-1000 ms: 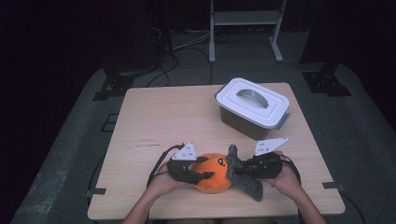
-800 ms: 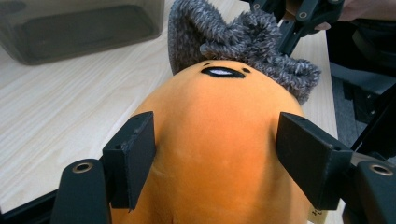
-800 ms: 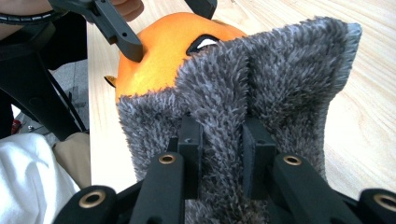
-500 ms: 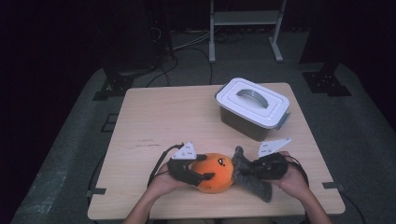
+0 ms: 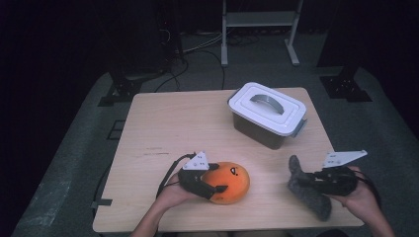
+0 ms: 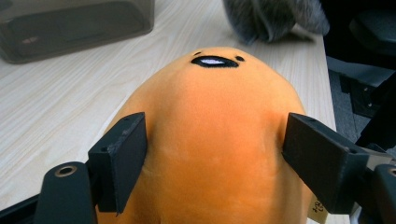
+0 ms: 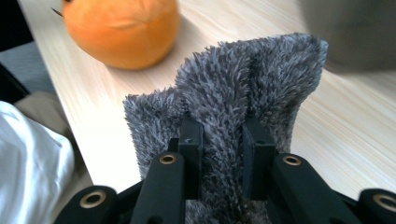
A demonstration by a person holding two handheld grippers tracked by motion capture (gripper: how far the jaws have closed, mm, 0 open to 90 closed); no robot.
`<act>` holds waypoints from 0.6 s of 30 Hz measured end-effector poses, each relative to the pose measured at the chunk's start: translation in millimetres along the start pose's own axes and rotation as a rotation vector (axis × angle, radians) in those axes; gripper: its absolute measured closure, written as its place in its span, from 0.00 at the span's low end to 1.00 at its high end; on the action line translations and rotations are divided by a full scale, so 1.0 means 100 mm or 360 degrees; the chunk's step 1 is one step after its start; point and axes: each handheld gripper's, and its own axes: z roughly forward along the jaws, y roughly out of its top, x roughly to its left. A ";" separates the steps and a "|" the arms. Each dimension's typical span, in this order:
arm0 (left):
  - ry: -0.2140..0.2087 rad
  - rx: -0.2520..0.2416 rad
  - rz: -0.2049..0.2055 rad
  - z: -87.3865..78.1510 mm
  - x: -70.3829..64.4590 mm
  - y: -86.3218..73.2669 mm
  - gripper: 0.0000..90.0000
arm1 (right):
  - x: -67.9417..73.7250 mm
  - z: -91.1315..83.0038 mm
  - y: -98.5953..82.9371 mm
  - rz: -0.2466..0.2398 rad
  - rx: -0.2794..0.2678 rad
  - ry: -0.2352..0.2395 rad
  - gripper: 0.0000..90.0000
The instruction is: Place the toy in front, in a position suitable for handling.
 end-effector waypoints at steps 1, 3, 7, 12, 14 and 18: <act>0.0000 0.0000 0.0002 0.00 0.00 0.00 0.23 | -0.03 -0.10 -0.02 0.0012 -0.0006 -0.0031 0.80; 0.0000 -0.0003 -0.0001 0.01 0.00 0.00 0.23 | -0.05 -0.22 -0.04 0.0011 0.0006 -0.0093 0.80; 0.0009 0.0002 -0.0003 0.01 -0.01 0.00 0.21 | -0.10 -0.38 -0.03 0.0002 0.0056 -0.0214 0.80; 0.0012 0.0011 0.0004 0.01 -0.01 0.01 0.20 | -0.14 -0.19 -0.07 0.0008 0.0132 -0.0192 0.79; 0.0009 0.0011 0.0004 0.01 -0.02 0.01 0.20 | -0.14 -0.04 -0.10 0.0013 0.0161 -0.0154 0.79; 0.0008 0.0016 0.0023 0.02 -0.03 0.01 0.19 | -0.13 0.27 -0.17 0.0037 0.0209 -0.0052 0.74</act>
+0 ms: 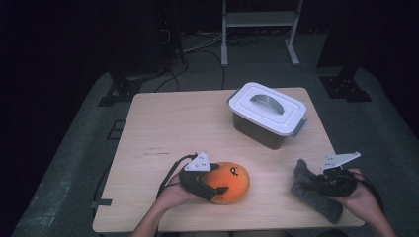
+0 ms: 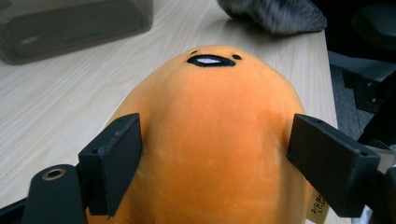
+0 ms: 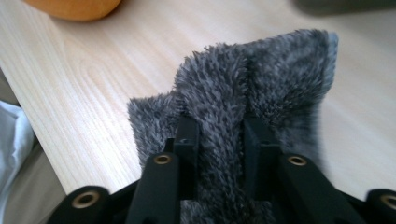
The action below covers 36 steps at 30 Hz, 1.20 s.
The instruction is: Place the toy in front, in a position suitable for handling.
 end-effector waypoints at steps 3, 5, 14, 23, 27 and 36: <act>0.0001 0.0009 0.0008 0.00 -0.01 0.00 0.19 | 0.03 0.15 -0.01 0.0020 0.0032 0.0086 0.70; 0.0000 0.0009 0.0008 -0.01 -0.01 0.00 0.19 | 0.04 0.20 -0.01 0.0030 0.0017 0.0133 0.66; 0.0003 0.0025 0.0029 -0.01 -0.01 0.00 0.17 | 0.07 0.13 0.01 0.0043 -0.0137 0.0191 0.58; 0.0018 0.0031 0.0073 -0.02 -0.05 0.05 0.14 | 0.06 0.07 0.07 0.0044 -0.0259 0.0228 0.55; 0.0007 0.0015 0.0079 -0.07 -0.04 0.08 0.14 | 0.07 0.04 0.12 0.0058 -0.0306 0.0262 0.53; 0.0041 -0.0034 0.0082 -0.18 -0.03 0.13 0.13 | 0.08 0.04 0.26 0.0041 -0.0380 0.0305 0.50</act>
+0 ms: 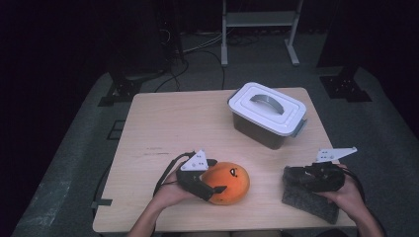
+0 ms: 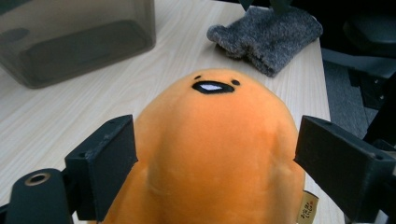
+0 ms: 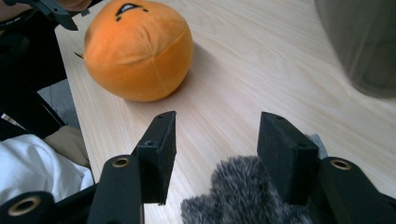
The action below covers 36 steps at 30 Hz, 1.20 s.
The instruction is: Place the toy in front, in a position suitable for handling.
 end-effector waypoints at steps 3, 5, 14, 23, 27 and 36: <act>0.0006 0.0003 -0.0001 -0.02 0.02 0.00 0.12 | -0.01 0.02 0.03 -0.0005 -0.0005 0.0009 0.49; 0.0015 0.0003 -0.0003 -0.03 0.03 -0.01 0.12 | -0.01 0.03 0.06 -0.0008 -0.0012 0.0017 0.49; 0.0047 -0.0009 -0.0033 -0.11 0.06 -0.03 0.11 | 0.01 0.06 0.20 -0.0045 -0.0034 0.0041 0.46; 0.0116 -0.0053 -0.0065 -0.26 0.11 -0.04 0.11 | 0.03 0.06 0.44 -0.0121 -0.0039 0.0044 0.45; 0.0122 -0.0026 -0.0076 -0.32 0.13 -0.10 0.11 | 0.03 0.06 0.57 -0.0155 -0.0046 0.0048 0.45; 0.0205 -0.0013 -0.0126 -0.51 0.13 -0.28 0.10 | 0.06 0.05 0.85 -0.0230 -0.0039 0.0025 0.45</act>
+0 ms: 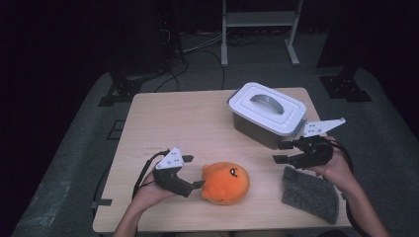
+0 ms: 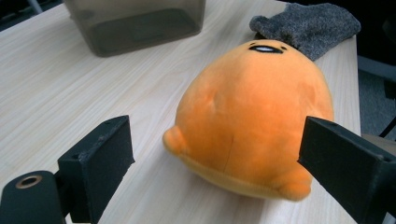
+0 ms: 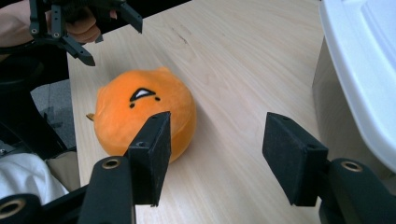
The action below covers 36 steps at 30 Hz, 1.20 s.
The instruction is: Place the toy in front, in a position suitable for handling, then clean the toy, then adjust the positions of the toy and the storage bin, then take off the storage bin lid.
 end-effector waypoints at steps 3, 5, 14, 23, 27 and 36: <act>0.0028 0.0005 -0.0002 -0.05 0.00 -0.05 0.10 | -0.01 0.00 0.09 -0.0020 0.0000 -0.0005 0.45; 0.0053 -0.0001 -0.0005 -0.09 0.01 -0.08 0.10 | -0.03 0.01 0.15 -0.0029 0.0005 -0.0010 0.45; 0.0091 -0.0021 -0.0012 -0.16 0.04 -0.16 0.08 | -0.12 0.13 0.39 -0.0057 0.0025 -0.0013 0.45; 0.0085 -0.0021 -0.0025 -0.17 0.07 -0.21 0.08 | -0.20 0.30 0.61 -0.0092 0.0062 -0.0013 0.45; 0.0100 -0.0040 -0.0020 -0.20 0.07 -0.21 0.08 | -0.25 0.32 0.70 -0.0102 0.0058 -0.0027 0.45; 0.0154 -0.0072 -0.0039 -0.25 0.17 -0.24 0.08 | -0.34 0.33 0.82 -0.0115 0.0041 -0.0068 0.43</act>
